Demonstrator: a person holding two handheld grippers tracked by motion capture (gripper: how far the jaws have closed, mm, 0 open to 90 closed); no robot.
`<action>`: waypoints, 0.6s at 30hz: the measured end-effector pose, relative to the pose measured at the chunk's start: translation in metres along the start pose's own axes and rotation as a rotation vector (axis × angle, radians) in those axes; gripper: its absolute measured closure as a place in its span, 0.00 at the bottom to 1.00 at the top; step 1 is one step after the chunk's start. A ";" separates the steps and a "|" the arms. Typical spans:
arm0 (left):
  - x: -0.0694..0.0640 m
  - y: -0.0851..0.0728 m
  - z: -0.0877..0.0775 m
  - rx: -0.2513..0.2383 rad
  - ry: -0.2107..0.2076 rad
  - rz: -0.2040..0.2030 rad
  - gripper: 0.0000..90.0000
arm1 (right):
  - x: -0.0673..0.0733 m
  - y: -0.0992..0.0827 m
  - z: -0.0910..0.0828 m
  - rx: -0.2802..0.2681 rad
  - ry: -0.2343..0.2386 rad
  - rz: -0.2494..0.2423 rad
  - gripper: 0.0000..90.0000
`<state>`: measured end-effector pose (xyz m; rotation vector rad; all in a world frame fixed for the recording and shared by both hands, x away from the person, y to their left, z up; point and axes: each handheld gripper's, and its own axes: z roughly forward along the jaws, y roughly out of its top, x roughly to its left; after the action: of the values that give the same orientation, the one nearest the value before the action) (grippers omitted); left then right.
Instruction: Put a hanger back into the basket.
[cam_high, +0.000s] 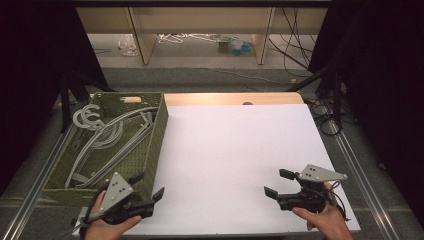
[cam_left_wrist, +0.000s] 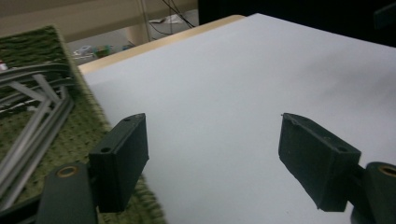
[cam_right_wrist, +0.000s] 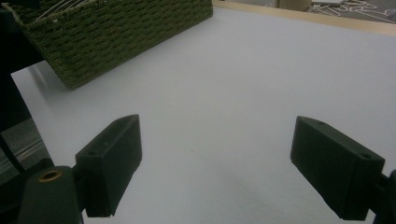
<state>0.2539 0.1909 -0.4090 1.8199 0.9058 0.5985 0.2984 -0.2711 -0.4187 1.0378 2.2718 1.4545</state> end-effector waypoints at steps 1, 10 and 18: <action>-0.002 -0.003 0.003 0.007 -0.008 0.012 0.25 | 0.001 0.000 -0.002 0.009 0.000 0.000 0.19; 0.005 -0.015 0.009 -0.044 0.000 -0.012 0.24 | 0.006 -0.013 -0.008 -0.011 -0.027 -0.020 0.19; 0.009 -0.016 0.007 -0.060 -0.013 -0.021 0.22 | 0.007 -0.017 -0.011 -0.007 -0.046 -0.023 0.19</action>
<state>0.2595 0.1985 -0.4259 1.7565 0.8876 0.5939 0.2804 -0.2783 -0.4268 1.0283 2.2378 1.4146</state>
